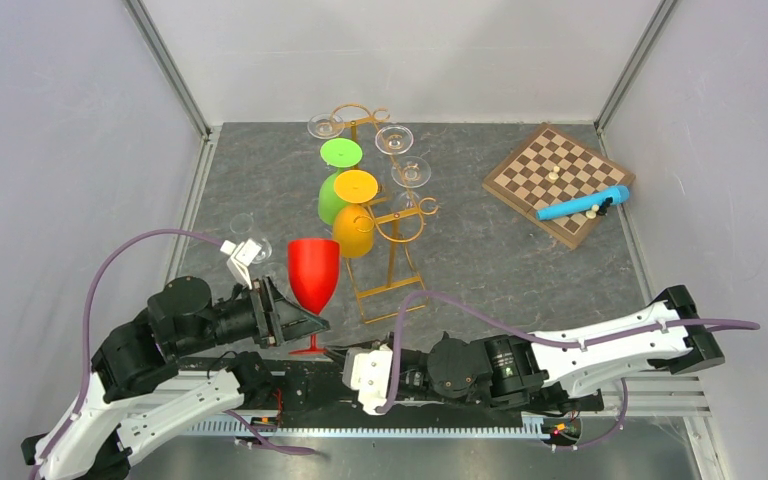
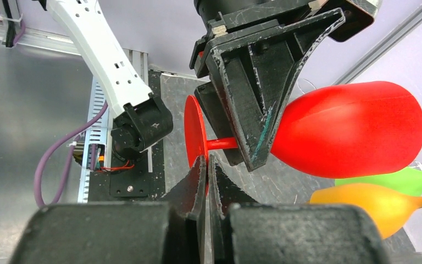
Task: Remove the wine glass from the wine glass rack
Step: Place the wine glass at the center of the board.
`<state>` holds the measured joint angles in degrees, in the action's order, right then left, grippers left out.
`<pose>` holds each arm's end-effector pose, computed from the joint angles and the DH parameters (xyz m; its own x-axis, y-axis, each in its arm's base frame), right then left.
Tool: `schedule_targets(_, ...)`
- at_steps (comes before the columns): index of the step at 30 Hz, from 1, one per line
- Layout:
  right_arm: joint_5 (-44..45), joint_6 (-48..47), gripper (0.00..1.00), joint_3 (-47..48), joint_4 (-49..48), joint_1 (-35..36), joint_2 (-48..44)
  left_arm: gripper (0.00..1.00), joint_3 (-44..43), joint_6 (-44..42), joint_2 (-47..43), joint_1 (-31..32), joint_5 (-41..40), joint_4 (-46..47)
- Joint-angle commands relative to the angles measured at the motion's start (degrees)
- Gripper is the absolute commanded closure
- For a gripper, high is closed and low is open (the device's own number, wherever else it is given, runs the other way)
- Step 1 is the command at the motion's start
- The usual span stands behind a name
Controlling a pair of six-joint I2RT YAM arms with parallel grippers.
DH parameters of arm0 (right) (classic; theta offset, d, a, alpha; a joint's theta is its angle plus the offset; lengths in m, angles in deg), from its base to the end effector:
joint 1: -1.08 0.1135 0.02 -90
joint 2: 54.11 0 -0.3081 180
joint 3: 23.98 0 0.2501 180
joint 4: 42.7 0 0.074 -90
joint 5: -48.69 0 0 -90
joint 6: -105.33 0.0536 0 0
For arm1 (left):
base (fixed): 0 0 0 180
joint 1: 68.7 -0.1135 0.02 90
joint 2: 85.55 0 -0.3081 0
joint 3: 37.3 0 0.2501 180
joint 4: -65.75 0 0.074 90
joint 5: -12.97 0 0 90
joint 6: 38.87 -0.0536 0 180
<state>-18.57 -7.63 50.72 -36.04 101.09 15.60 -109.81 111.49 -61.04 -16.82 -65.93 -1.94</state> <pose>-0.0293 0.2849 0.4206 0.3852 -0.1123 -0.9160 -0.8961 0.1916 -0.4003 0.0081 -0.0270 0.3845 -0.8711 -0.2715 -0.4093 0.2564 0.4594 -0.8504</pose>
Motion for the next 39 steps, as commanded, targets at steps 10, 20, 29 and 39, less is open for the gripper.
schedule_targets(10,5.08,-1.99,1.0,5.46,-2.8,0.65,2.14,0.86,1.68,1.74,-0.66,0.24,5.27,6.16)
schedule_targets(20,5.2,-1.49,0.83,4.0,-2.39,0.72,0.28,0.98,1.74,0.44,-0.29,0.24,5.81,6.06)
schedule_targets(29,5.77,3.89,0.59,4.06,2.12,0.72,-4.06,0.98,1.26,-2.43,-0.57,0.24,6.36,4.48)
schedule_targets(39,7.47,11.71,0.49,14.05,19.4,0.63,-4.87,0.98,-0.38,-11.27,-0.31,0.24,8.03,-1.88)
